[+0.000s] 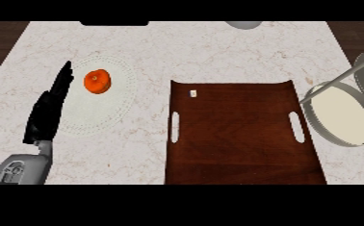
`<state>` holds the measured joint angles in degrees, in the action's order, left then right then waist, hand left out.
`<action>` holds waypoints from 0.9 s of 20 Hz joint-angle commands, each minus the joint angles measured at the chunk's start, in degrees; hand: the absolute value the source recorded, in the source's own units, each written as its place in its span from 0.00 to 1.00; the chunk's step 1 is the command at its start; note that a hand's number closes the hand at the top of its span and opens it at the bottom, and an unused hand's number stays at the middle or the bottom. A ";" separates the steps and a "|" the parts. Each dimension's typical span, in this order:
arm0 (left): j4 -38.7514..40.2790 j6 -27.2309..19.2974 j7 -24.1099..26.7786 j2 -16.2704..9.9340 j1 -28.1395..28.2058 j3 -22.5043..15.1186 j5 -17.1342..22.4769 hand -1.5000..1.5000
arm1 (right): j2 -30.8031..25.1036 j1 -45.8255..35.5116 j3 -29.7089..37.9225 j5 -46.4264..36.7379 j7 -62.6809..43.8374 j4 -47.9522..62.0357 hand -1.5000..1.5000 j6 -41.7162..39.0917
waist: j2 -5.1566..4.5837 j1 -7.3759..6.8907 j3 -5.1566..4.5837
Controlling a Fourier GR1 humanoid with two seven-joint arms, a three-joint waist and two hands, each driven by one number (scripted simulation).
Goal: Pick the bell pepper from the tray and place it in the tiered basket
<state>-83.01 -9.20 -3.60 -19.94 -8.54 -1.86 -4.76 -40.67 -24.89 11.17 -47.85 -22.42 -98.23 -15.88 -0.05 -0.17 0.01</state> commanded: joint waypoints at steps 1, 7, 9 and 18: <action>1.84 2.29 1.12 0.00 -1.02 1.83 0.98 0.50 | -1.44 -2.46 2.96 2.62 7.15 8.39 1.00 -0.04 | -0.04 -0.12 -0.01; -0.38 2.24 1.41 0.85 1.08 2.31 -0.13 0.50 | 2.88 1.39 3.27 3.98 11.24 13.03 1.00 2.01 | 0.02 -0.23 0.00; -0.89 0.04 -0.36 1.81 1.21 1.28 -2.12 0.50 | 2.36 6.93 5.37 7.40 14.36 11.27 1.00 -0.49 | 0.12 0.34 0.02; -0.99 2.16 -1.12 1.88 0.18 1.42 -2.01 0.50 | 6.84 3.18 12.71 14.42 12.74 19.09 0.00 1.25 | -0.01 -0.03 0.02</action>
<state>-84.00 -7.49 -4.37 -18.77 -8.34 0.09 -6.26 -35.77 -21.41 22.25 -35.58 -12.41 -82.83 -16.60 0.65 0.14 -0.63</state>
